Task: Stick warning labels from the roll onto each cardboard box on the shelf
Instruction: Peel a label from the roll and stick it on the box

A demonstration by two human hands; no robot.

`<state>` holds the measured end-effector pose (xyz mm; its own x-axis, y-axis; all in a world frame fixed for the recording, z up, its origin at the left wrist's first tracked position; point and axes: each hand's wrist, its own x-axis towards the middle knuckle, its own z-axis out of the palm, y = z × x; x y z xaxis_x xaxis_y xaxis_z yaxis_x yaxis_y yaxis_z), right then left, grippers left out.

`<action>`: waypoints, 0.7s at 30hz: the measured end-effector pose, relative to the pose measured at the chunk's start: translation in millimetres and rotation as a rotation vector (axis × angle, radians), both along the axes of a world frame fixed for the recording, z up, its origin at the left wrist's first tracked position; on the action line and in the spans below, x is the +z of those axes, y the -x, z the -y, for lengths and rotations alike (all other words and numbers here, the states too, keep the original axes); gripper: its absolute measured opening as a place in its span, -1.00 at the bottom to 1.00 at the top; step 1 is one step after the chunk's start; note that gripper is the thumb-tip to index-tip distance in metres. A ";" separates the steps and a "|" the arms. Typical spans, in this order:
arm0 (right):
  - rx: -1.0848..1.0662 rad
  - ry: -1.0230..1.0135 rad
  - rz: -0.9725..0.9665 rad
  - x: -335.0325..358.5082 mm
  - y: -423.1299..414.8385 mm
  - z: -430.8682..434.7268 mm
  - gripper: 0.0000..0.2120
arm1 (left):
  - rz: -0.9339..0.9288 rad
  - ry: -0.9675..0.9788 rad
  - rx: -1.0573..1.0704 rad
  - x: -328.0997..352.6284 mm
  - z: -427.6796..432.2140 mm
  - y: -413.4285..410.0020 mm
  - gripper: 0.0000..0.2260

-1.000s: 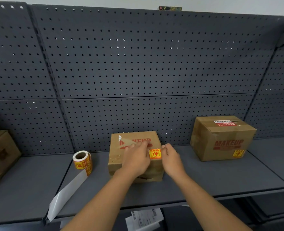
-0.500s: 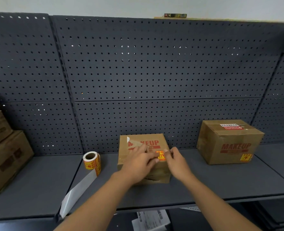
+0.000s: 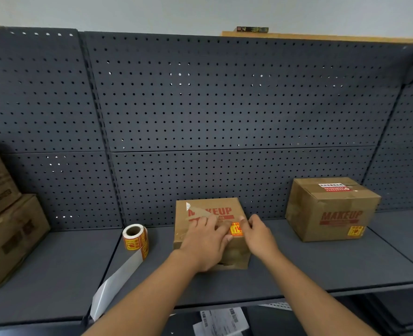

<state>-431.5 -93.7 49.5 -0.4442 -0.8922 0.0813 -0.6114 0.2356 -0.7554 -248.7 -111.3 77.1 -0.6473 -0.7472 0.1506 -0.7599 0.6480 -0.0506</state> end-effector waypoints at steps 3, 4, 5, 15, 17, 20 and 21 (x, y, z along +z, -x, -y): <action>-0.009 0.017 -0.016 -1.7 -3.3 -1.4 -0.66 | -0.060 0.015 -0.019 -5.1 0.8 -3.2 -0.49; -0.021 0.022 -0.049 -2.1 -4.5 -2.2 -0.67 | -0.081 0.023 -0.023 -6.8 1.4 -3.5 -0.49; -0.034 0.025 -0.089 -2.3 -5.7 -2.5 -0.67 | -0.102 0.034 -0.027 -7.8 1.9 -3.4 -0.49; -0.001 0.015 0.100 0.3 5.4 -17.0 -0.51 | -0.397 -0.204 -0.007 8.0 2.7 -35.3 -0.56; 0.031 0.029 0.185 -1.1 6.4 -25.0 -0.49 | -0.545 -0.167 0.098 12.2 6.3 -50.3 -0.62; 0.060 0.054 0.371 2.7 4.7 -29.2 -0.53 | -0.731 -0.254 0.387 3.5 20.9 -66.8 -0.53; 0.073 0.048 0.431 3.4 3.8 -28.8 -0.55 | -0.744 -0.366 0.465 -0.1 23.9 -69.3 -0.43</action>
<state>-435.3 -64.9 52.9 -0.3821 -0.9225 -0.0552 -0.2519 0.1615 -0.9542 -179.4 -135.2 77.0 -0.1051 -0.9883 0.1101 -0.7013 0.1521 0.6964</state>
